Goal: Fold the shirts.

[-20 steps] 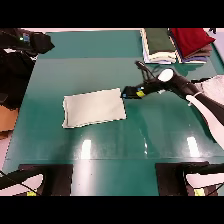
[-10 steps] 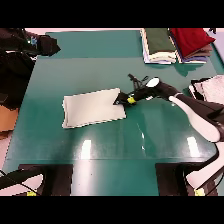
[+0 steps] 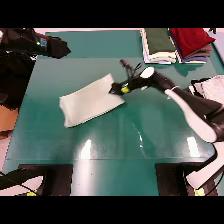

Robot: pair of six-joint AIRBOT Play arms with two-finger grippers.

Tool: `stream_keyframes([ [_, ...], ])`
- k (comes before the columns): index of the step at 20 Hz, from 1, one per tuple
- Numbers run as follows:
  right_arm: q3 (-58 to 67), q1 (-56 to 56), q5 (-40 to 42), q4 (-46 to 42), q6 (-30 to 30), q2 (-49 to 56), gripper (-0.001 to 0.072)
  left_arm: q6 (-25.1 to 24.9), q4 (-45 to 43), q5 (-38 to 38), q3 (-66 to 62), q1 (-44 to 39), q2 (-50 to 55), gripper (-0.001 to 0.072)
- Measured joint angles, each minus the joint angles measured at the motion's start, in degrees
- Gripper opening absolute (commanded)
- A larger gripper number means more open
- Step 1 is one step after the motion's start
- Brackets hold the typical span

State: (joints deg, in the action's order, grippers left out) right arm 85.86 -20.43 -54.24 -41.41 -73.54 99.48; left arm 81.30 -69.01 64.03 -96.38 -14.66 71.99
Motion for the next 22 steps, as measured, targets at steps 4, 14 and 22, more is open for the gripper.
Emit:
stream_keyframes([
  [4,0.50,12.20,-4.98,-9.53,-2.40,-8.59,0.0020,-0.52,0.02,-0.07,0.00,-3.87,-0.02,0.0022],
  [14,0.76,50.84,-8.96,-17.73,-2.80,-19.06,0.0020,0.74,0.44,-0.02,0.00,-6.16,0.00,0.0023],
  [22,9.49,57.79,-4.48,-17.99,-0.37,-18.25,0.0019,2.23,0.48,0.15,0.00,-6.25,0.00,0.0022],
])
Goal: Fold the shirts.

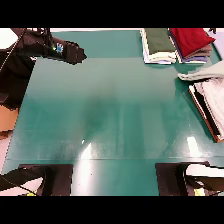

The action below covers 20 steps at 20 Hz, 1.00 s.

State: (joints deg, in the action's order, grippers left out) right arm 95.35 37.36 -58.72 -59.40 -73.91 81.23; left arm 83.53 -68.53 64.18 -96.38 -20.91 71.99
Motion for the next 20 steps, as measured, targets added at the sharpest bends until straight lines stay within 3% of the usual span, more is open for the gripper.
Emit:
stream_keyframes([
  [10,14.38,2.75,-3.50,-0.68,0.50,-0.90,0.0019,0.44,-0.02,2.49,0.00,0.00,-0.02,0.0023],
  [14,7.21,5.90,-6.58,-3.54,0.57,-6.12,0.0020,0.37,-0.04,2.78,0.00,0.00,0.00,0.0023],
  [20,-14.38,12.90,-9.27,-11.78,1.20,-18.93,0.0020,0.02,-0.04,2.91,0.00,-0.02,0.00,0.0023],
])
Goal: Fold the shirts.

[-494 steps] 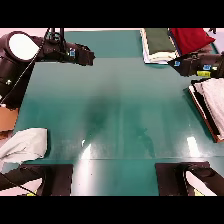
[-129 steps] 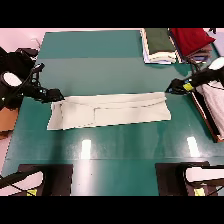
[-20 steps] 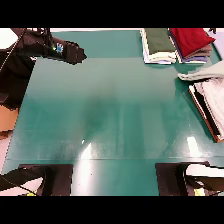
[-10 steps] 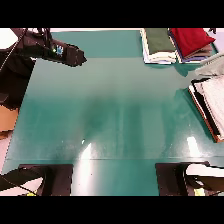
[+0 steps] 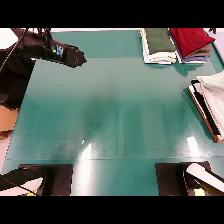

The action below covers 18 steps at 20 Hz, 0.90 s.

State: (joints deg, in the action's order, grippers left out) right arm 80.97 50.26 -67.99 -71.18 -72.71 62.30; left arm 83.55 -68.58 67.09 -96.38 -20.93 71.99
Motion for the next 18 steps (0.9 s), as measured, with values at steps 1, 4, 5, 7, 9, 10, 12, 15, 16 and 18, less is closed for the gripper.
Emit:
stream_keyframes([
  [1,-3.74,1.36,-0.22,-1.62,0.04,-1.99,0.0022,-0.07,0.00,0.04,0.00,0.00,0.00,0.0023],
  [4,-13.92,6.01,-0.31,-5.53,0.35,-6.69,0.0076,-0.66,0.00,0.35,0.00,0.02,-0.02,0.0023],
  [5,-16.35,7.43,-0.24,-6.14,0.39,-7.54,0.0298,-0.74,0.00,0.63,0.00,0.02,0.00,0.0023],
  [7,-20.24,9.97,-0.17,-7.28,0.48,-8.66,0.0601,-0.90,0.00,0.70,0.00,0.00,0.00,0.0023],
  [9,-22.08,11.74,0.09,-7.56,0.52,-9.22,0.0602,-0.96,0.00,0.96,0.00,0.02,0.00,0.0024],
  [10,-22.01,12.31,0.11,-7.85,0.52,-9.40,0.0600,-1.03,0.00,0.98,0.00,0.02,-0.02,0.0023],
  [12,-19.93,12.37,0.15,-7.10,0.55,-9.66,0.0599,-1.07,0.00,1.01,0.00,0.02,0.00,0.0024],
  [15,-14.97,8.31,1.11,-0.15,0.57,-9.79,0.0598,-1.09,0.00,0.74,0.00,0.00,-0.02,0.0024],
  [16,-13.55,5.84,1.36,2.78,0.55,-9.79,0.0598,-1.09,0.02,0.37,0.00,0.02,0.00,0.0024],
  [18,-11.19,-1.29,1.77,9.35,0.55,-9.88,0.0597,-1.09,0.02,-0.31,0.00,0.00,0.00,0.0024],
])
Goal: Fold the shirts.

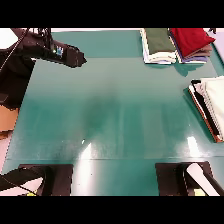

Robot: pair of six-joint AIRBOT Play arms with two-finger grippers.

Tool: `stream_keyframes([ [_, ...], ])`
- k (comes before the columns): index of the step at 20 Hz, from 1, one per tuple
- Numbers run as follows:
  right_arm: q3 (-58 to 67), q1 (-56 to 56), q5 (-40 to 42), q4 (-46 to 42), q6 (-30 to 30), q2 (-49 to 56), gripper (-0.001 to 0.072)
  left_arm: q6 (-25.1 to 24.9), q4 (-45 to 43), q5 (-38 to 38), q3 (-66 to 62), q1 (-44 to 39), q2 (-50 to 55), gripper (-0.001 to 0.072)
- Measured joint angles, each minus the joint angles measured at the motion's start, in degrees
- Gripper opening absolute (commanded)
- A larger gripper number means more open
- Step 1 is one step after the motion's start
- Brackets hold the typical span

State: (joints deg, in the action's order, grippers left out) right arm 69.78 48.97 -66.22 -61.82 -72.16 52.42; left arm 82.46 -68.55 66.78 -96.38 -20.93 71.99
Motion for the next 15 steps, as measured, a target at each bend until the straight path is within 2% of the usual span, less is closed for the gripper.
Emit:
stream_keyframes([
  [3,1.81,-13.62,0.57,5.18,0.00,0.00,0.0593,0.00,-0.02,-0.57,0.00,0.00,0.00,0.0024],
  [4,2.14,-18.53,0.92,6.16,0.00,0.00,0.0525,0.00,-0.02,-0.76,0.00,0.00,0.00,0.0024],
  [5,2.36,-22.97,1.55,6.67,0.00,0.00,0.0360,0.00,0.00,-0.94,0.00,0.00,-0.02,0.0024],
  [6,2.54,-27.58,2.21,7.37,0.00,0.00,0.0147,0.00,-0.02,-1.25,0.00,0.00,0.00,0.0024],
  [7,2.67,-31.91,2.84,7.85,0.02,0.00,0.0021,0.00,0.00,-1.29,0.00,0.00,0.00,0.0023],
  [11,2.86,-44.48,5.29,6.97,0.33,0.00,0.0021,0.00,-0.02,-1.66,0.00,0.00,0.00,0.0024],
  [15,2.91,-50.16,6.21,4.66,0.44,0.00,0.0021,0.02,-0.02,-1.81,0.00,0.00,0.00,0.0024],
])
